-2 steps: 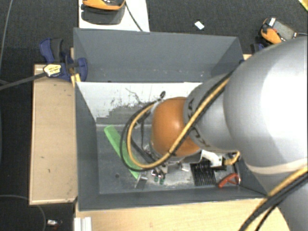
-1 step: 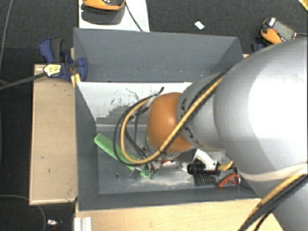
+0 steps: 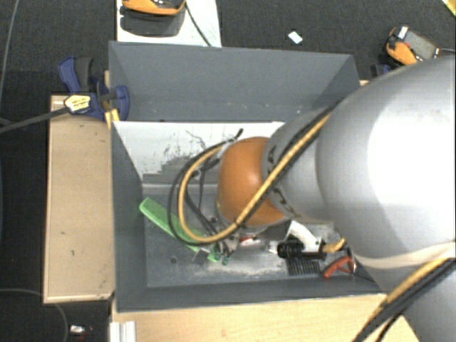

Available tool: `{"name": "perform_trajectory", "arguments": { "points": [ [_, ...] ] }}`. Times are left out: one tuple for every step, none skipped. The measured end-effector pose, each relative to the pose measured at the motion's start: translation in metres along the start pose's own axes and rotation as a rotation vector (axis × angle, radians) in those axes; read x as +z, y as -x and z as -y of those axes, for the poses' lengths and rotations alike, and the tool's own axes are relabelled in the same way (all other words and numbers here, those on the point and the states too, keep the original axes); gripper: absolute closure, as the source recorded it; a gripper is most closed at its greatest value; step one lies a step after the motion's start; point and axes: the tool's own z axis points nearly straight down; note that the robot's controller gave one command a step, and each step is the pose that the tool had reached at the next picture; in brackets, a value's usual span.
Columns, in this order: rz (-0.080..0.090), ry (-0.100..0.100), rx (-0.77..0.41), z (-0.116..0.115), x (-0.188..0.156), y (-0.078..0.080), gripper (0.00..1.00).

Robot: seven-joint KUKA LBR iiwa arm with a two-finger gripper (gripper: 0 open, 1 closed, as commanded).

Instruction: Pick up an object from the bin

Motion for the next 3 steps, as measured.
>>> {"name": "perform_trajectory", "arguments": {
  "points": [
    [0.000,-0.001,0.001,0.001,-0.008,0.000,1.00],
    [0.001,0.000,0.001,0.001,-0.026,0.000,1.00],
    [0.002,0.001,0.001,0.000,-0.042,0.000,1.00]
  ]
}}
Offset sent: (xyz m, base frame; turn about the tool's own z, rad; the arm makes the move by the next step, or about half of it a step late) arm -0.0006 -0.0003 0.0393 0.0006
